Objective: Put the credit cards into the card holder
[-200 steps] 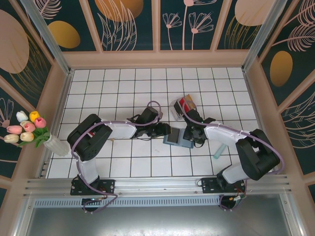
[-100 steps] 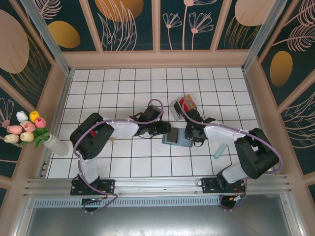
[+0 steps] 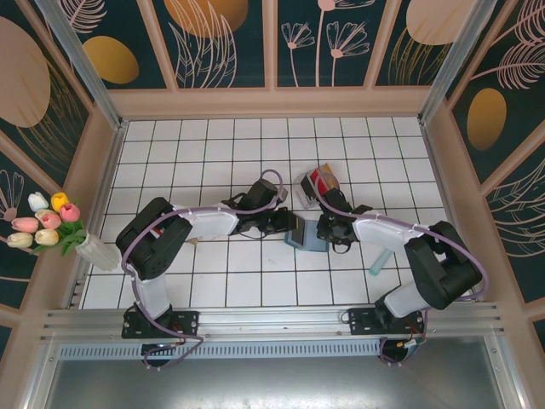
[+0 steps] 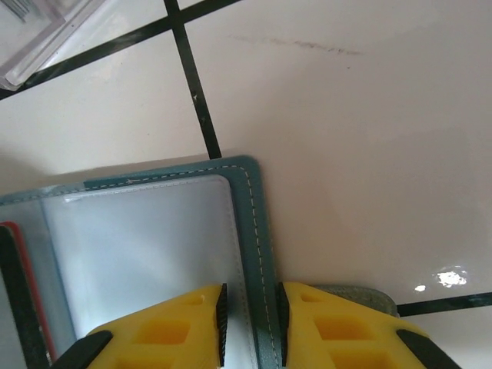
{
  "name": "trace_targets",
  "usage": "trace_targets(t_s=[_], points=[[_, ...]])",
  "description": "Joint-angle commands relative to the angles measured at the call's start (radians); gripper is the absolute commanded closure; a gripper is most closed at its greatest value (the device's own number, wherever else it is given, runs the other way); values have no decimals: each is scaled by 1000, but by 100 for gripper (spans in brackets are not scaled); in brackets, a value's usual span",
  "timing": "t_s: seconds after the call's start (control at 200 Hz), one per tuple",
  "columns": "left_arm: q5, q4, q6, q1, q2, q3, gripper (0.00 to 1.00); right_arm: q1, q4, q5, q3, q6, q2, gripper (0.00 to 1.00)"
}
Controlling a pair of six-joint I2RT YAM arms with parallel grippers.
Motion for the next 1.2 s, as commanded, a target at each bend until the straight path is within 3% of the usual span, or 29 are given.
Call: trace_targets(t_s=[0.0, 0.075, 0.225, 0.46, 0.976, 1.196], points=[[-17, -90, 38, -8, -42, 68, 88, 2, 21, -81, -30, -23, 9, 74], [-116, -226, 75, -13, -50, 113, 95, 1, 37, -99, -29, -23, -9, 73], [-315, -467, 160, -15, -64, 186, 98, 1, 33, -89, -15, -18, -44, 67], [-455, -649, 198, -18, -41, 268, 98, 2, -26, -9, 5, -21, -34, 59], [-494, -710, 209, -64, 35, 366, 98, 3, 87, -106, 23, -20, 16, 57], [-498, -732, 221, -69, 47, 383, 97, 3, 91, -110, 39, -37, 42, 79]])
